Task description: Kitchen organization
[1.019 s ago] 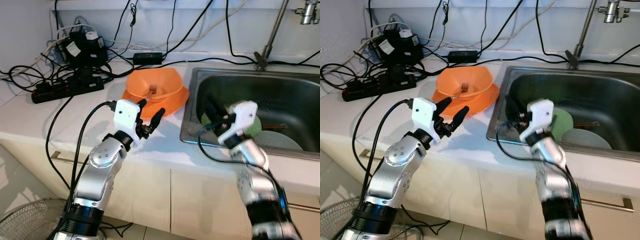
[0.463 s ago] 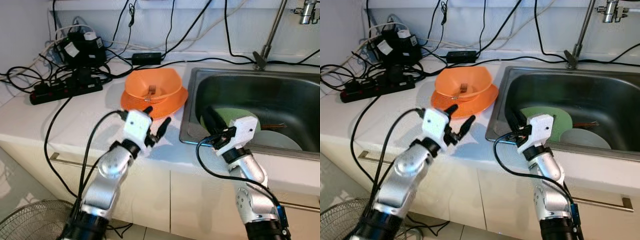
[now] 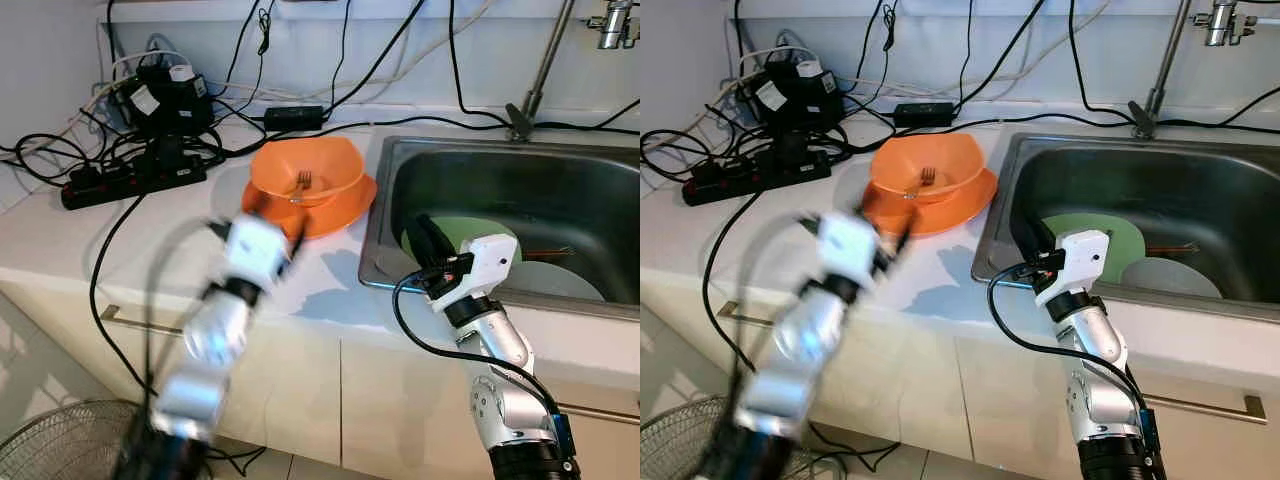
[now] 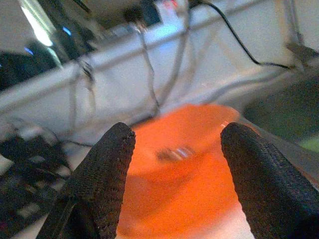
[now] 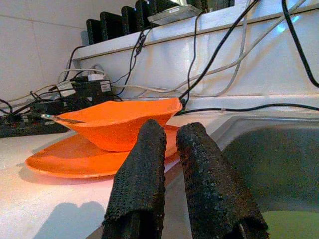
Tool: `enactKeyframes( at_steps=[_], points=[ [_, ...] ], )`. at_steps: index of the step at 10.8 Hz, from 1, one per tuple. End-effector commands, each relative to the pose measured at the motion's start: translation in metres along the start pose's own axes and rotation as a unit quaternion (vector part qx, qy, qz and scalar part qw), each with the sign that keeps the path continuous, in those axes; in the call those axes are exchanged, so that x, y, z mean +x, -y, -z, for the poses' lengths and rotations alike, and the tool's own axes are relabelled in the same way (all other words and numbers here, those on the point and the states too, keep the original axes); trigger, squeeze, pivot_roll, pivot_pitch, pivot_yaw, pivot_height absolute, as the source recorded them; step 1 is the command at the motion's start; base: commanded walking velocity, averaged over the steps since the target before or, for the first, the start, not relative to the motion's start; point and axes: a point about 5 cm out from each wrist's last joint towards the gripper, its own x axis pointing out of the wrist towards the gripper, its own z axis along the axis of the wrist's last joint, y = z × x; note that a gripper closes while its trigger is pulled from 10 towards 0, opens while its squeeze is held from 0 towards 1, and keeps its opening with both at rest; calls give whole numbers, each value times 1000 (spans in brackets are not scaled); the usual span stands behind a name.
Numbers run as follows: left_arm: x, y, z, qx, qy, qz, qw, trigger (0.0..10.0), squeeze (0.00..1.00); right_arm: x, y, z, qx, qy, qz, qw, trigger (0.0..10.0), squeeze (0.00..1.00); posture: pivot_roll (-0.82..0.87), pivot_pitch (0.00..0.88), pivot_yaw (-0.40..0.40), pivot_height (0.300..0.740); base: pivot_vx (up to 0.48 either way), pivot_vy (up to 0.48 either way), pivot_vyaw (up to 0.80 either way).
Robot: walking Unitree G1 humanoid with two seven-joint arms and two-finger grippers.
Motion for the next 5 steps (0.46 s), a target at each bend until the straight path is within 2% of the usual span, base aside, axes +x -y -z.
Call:
enactKeyframes(
  at_steps=[1,3,5],
  points=[
    [1,-5,3,12,-4,-7,1000,10000,0,2,-4,3,-1,-10,-7,1000,10000,0,46,2,98,740,0,0,0],
    [9,-15,16,8,-29,-10,999,10000,0,5,-5,1,-1,-7,-8,1000,10000,0,48,0,96,740,0,0,0],
    [23,-12,30,-30,-54,1,998,10000,0,7,-5,1,-2,-6,-10,1000,10000,0,43,0,95,740,0,0,0]
  ],
)
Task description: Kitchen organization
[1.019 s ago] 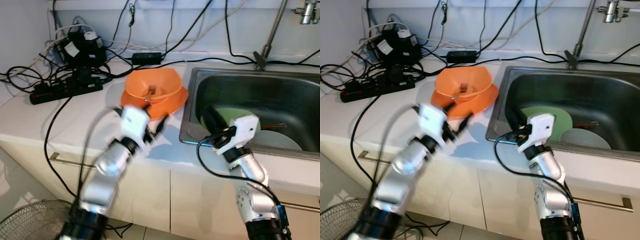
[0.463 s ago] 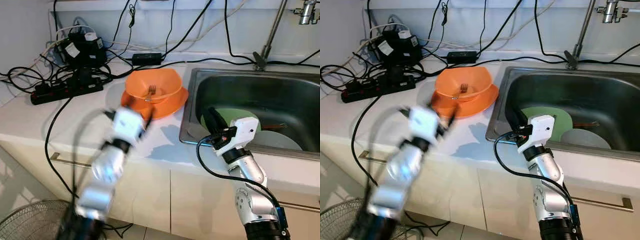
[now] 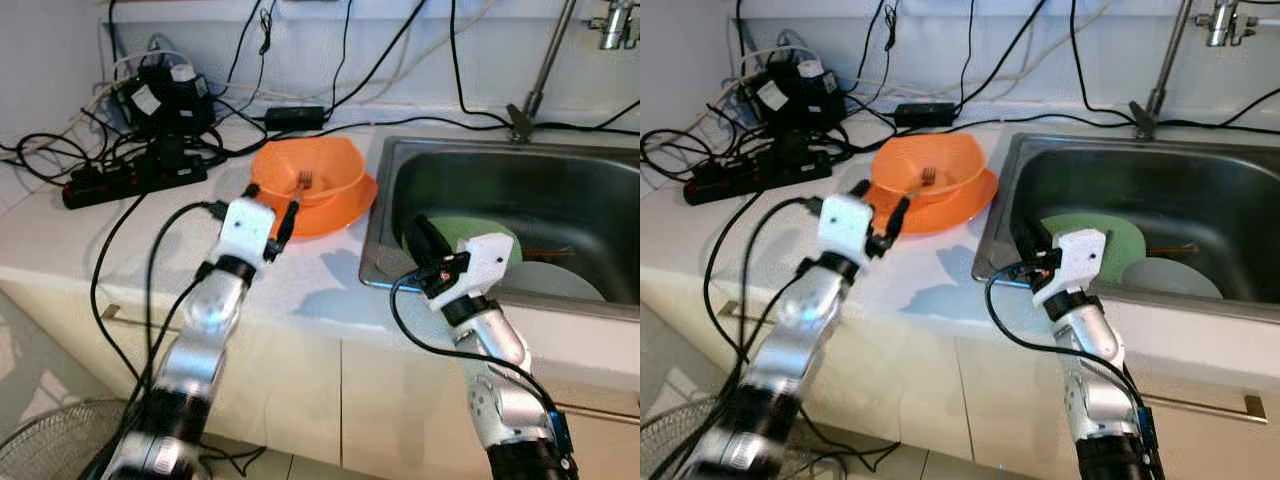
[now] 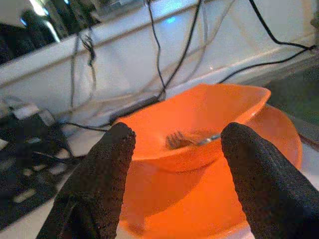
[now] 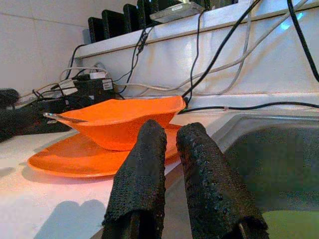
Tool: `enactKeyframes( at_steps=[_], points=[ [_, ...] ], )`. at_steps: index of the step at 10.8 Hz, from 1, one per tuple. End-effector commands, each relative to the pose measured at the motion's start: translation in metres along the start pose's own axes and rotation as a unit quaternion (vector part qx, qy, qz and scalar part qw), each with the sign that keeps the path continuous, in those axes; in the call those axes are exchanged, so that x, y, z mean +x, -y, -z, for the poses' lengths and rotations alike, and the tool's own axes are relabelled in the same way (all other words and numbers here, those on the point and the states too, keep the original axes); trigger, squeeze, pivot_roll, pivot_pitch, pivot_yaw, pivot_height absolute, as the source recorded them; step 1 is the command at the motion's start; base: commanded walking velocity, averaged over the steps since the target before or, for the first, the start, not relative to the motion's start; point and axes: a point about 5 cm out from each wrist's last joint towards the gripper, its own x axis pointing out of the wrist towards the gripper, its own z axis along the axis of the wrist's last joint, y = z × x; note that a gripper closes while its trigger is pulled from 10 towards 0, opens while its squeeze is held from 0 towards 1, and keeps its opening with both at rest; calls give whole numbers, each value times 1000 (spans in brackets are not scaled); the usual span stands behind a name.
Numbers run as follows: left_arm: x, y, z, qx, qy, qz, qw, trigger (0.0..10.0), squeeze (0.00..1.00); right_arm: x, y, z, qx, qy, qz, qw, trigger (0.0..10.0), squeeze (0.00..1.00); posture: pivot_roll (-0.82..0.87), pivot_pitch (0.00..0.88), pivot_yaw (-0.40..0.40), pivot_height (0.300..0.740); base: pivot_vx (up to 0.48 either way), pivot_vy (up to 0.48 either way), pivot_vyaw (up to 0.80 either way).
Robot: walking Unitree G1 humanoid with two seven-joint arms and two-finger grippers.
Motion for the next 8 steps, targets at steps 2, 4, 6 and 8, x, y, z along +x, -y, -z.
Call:
enactKeyframes(
  at_steps=[2,4,6,8],
  points=[
    [11,-2,0,-21,5,6,1000,10000,0,5,-4,-2,-4,2,-5,1000,10000,0,30,0,97,740,0,0,0],
    [18,1,1,-21,7,18,1000,10000,0,6,-3,-2,-5,3,-3,1000,10000,0,25,0,98,740,0,0,0],
    [21,2,5,-15,0,16,1000,10000,0,6,-3,-2,-5,4,-2,1000,10000,0,28,0,95,740,0,0,0],
    [24,4,5,-21,1,24,999,10000,0,7,-2,-2,-5,4,-3,1000,10000,0,25,0,92,740,0,0,0]
  ],
)
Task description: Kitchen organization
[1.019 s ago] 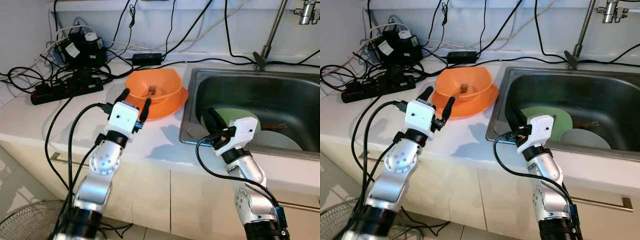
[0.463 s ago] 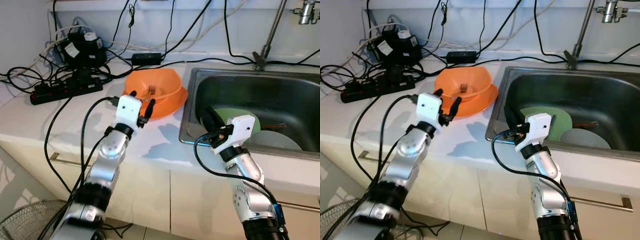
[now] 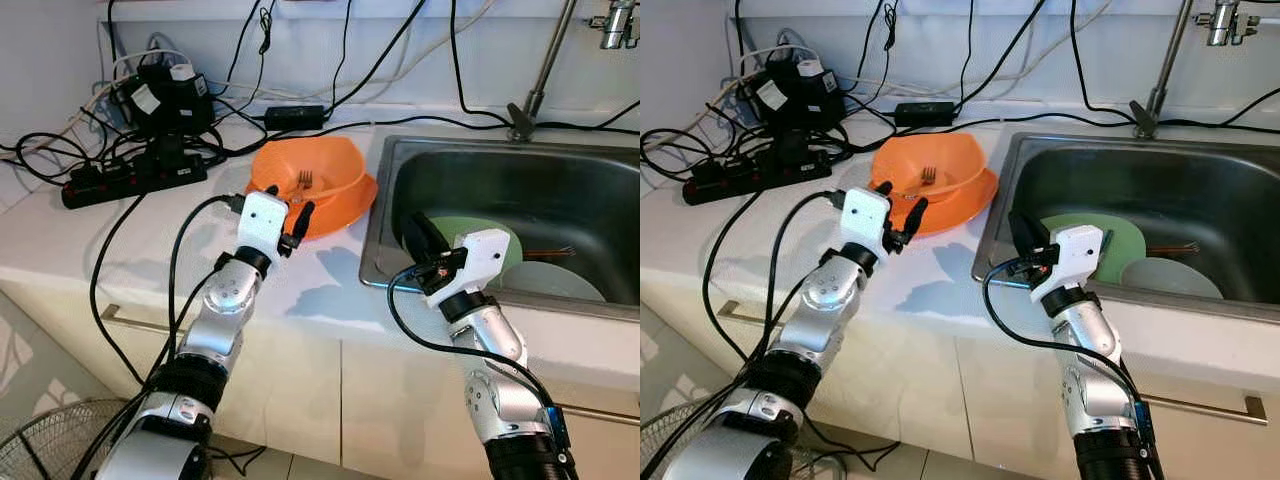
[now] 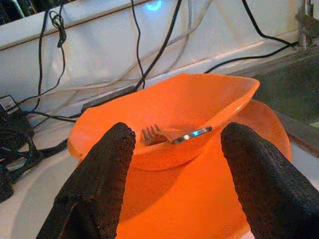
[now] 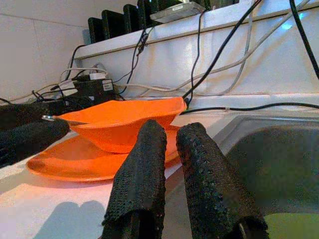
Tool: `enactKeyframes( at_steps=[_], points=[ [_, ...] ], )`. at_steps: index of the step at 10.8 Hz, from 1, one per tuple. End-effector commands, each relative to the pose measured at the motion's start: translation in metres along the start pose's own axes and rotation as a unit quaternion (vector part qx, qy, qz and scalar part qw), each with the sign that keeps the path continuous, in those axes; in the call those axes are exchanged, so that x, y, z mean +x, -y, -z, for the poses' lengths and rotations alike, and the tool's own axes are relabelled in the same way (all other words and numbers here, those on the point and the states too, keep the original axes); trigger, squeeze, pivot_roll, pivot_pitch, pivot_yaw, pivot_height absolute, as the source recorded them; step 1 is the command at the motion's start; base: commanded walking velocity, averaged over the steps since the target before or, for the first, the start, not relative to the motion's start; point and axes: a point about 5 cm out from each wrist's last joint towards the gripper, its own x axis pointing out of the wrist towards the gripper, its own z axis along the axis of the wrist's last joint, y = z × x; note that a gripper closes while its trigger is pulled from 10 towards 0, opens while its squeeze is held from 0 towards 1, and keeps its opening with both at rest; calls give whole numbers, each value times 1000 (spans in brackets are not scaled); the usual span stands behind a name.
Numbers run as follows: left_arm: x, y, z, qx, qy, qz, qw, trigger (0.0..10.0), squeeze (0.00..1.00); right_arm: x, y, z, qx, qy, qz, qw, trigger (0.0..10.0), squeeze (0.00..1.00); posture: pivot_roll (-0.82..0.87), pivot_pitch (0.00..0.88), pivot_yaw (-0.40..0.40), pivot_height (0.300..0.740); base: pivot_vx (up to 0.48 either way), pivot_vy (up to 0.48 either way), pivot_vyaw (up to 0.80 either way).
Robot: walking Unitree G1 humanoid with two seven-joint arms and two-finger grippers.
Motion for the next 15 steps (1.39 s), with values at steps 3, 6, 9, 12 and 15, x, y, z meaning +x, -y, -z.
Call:
enactKeyframes(
  at_steps=[3,6,9,12,15],
  points=[
    [10,5,-12,-4,22,23,999,10000,0,3,-2,0,-6,0,-6,1000,10000,0,23,0,91,740,0,0,0],
    [17,8,-13,16,14,24,999,10000,0,4,-1,-1,-8,1,-3,1000,10000,0,16,0,92,740,0,0,0],
    [19,1,-11,28,0,4,1000,10000,0,3,1,-1,-10,0,-2,1000,10000,0,16,0,91,740,0,0,0],
    [20,0,-9,24,-4,-4,1000,0,0,4,0,-1,-10,0,-4,1000,10000,0,15,0,89,740,0,0,0],
    [20,1,-7,5,-7,-1,1000,0,0,4,1,-1,-11,-1,-3,1000,10000,0,9,0,90,740,0,0,0]
  ],
)
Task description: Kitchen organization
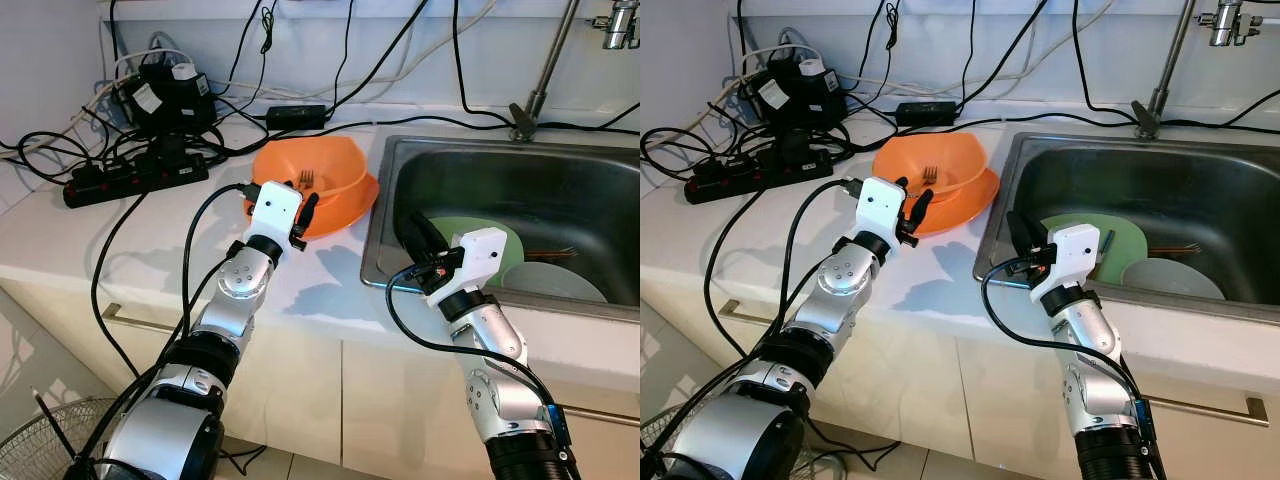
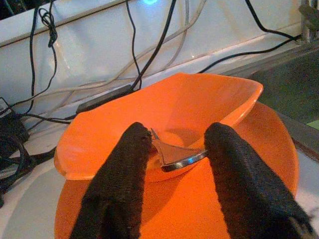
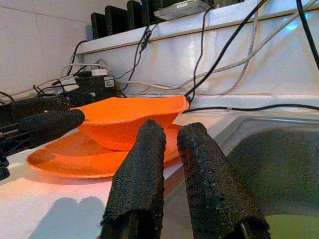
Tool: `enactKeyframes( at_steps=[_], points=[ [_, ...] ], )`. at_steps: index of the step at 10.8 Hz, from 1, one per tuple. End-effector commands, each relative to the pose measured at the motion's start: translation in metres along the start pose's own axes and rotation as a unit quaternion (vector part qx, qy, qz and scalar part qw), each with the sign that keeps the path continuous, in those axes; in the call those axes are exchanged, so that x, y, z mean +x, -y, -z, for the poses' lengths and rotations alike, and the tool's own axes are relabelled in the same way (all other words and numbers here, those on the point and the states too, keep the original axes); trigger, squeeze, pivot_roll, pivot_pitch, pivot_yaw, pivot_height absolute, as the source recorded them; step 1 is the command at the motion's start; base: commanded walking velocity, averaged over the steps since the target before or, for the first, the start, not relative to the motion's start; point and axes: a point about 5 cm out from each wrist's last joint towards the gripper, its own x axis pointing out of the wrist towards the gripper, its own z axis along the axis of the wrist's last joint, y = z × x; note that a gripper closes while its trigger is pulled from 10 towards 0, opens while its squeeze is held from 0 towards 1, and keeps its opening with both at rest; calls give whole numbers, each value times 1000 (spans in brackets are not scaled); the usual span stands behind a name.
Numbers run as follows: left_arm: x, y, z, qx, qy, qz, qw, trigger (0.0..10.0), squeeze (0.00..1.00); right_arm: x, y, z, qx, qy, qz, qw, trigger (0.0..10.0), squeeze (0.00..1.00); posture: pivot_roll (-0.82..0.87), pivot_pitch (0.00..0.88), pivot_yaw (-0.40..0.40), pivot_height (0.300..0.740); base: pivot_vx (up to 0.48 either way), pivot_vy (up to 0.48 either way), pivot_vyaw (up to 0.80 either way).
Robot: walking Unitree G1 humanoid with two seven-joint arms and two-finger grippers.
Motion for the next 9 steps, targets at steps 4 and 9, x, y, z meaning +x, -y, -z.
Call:
enactKeyframes(
  at_steps=[4,9],
  points=[
    [4,-3,-7,-7,12,0,1000,0,0,3,-2,0,0,2,-2,1000,10000,0,16,0,87,740,0,0,0],
    [6,-9,-19,4,44,-16,999,0,0,3,-2,0,2,3,-2,1000,10000,0,19,0,84,740,0,0,0]
  ],
)
